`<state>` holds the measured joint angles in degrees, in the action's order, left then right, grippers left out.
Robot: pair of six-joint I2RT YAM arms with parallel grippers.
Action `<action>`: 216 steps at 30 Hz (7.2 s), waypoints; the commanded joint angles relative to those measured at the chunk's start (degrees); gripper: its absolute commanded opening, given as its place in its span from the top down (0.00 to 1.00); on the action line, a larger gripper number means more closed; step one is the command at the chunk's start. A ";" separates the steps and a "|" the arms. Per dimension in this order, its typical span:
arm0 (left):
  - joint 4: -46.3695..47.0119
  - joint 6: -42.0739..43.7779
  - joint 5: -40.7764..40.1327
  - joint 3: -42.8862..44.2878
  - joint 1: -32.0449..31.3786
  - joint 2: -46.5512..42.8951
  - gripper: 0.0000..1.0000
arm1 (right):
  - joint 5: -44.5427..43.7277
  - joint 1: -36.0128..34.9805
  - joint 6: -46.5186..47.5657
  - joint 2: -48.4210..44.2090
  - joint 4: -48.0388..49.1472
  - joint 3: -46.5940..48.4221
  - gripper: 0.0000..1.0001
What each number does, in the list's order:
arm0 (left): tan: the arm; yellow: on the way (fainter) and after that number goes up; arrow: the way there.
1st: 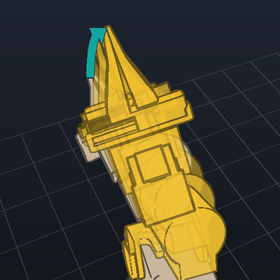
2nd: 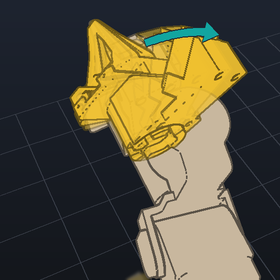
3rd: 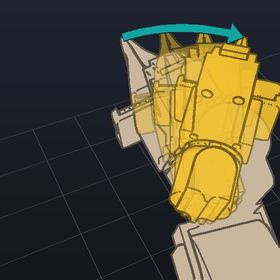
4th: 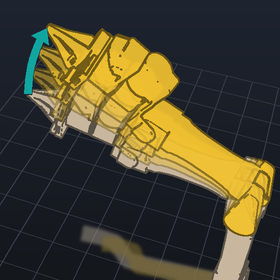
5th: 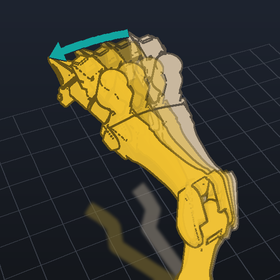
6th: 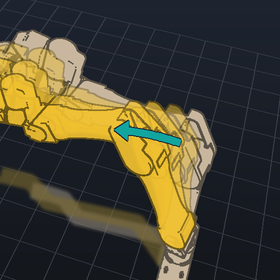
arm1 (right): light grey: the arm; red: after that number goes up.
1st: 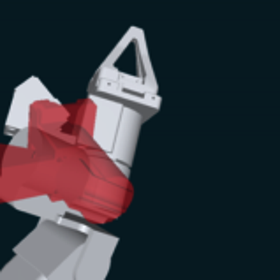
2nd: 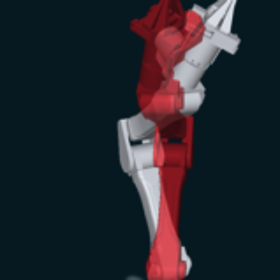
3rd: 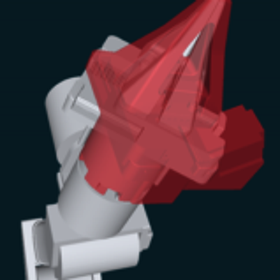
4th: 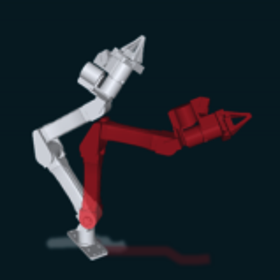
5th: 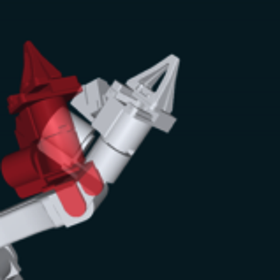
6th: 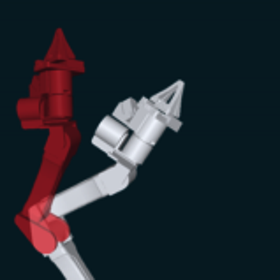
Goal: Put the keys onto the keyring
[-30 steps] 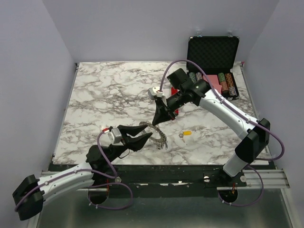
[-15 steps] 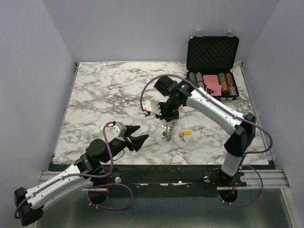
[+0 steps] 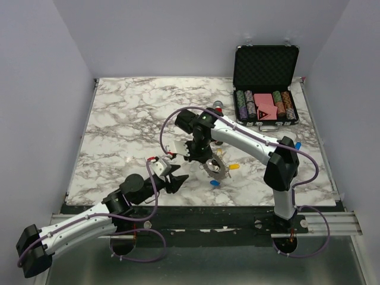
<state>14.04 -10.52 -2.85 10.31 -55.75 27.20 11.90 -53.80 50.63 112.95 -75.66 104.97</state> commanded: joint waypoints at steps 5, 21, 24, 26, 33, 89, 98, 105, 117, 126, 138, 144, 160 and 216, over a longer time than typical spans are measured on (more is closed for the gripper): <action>14.94 2.09 0.83 -6.70 -1.38 2.68 0.42 | 11.02 0.01 2.63 -1.93 -3.97 1.21 0.99; 28.41 2.61 -0.58 -12.33 -1.56 5.49 0.47 | 18.33 0.19 2.72 -5.63 0.69 -3.45 1.00; 28.49 2.79 0.30 -11.45 -1.56 7.77 0.55 | 19.21 0.19 2.63 -5.63 1.04 -3.63 1.00; 29.28 2.96 0.92 -11.10 -1.56 9.62 0.57 | 19.30 0.19 2.54 -6.07 1.13 -3.63 1.00; 33.68 1.91 2.85 -12.24 -1.56 13.31 0.57 | 20.35 1.06 2.28 -7.12 1.83 -3.81 1.00; 36.76 5.95 8.48 -6.88 -1.21 22.81 0.73 | 23.61 1.86 2.89 -8.01 1.92 -4.42 1.00; 37.99 5.78 9.00 -6.79 -0.94 24.04 0.74 | 24.22 1.86 3.16 -8.00 1.57 -4.42 1.00; 39.66 5.16 9.62 -7.05 -0.77 24.13 0.75 | 24.75 1.86 3.33 -8.00 1.65 -4.60 1.00; 40.27 4.28 11.02 -8.20 0.64 22.11 0.80 | 25.10 1.86 3.42 -7.83 1.48 -4.51 0.99; 38.96 5.34 12.69 -7.14 1.08 24.13 0.82 | 25.63 1.77 3.60 -8.00 1.48 -4.42 1.00; 38.87 5.52 15.07 -6.17 1.87 24.92 1.00 | 26.24 1.94 3.86 -7.65 1.04 -4.33 1.00; 38.25 5.08 18.05 -5.65 2.13 25.71 1.00 | 25.89 1.94 2.72 -7.48 2.00 -4.51 1.00; 38.16 -0.72 9.27 -10.04 2.40 17.45 1.00 | 32.30 6.87 1.75 -9.23 5.34 -7.67 0.71; 36.93 -3.80 4.70 -14.88 2.48 9.98 1.00 | 50.06 12.41 4.39 -5.02 3.06 -4.33 0.63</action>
<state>48.27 -13.80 3.01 3.29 -53.56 37.43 59.46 -40.93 55.44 106.63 -72.20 100.14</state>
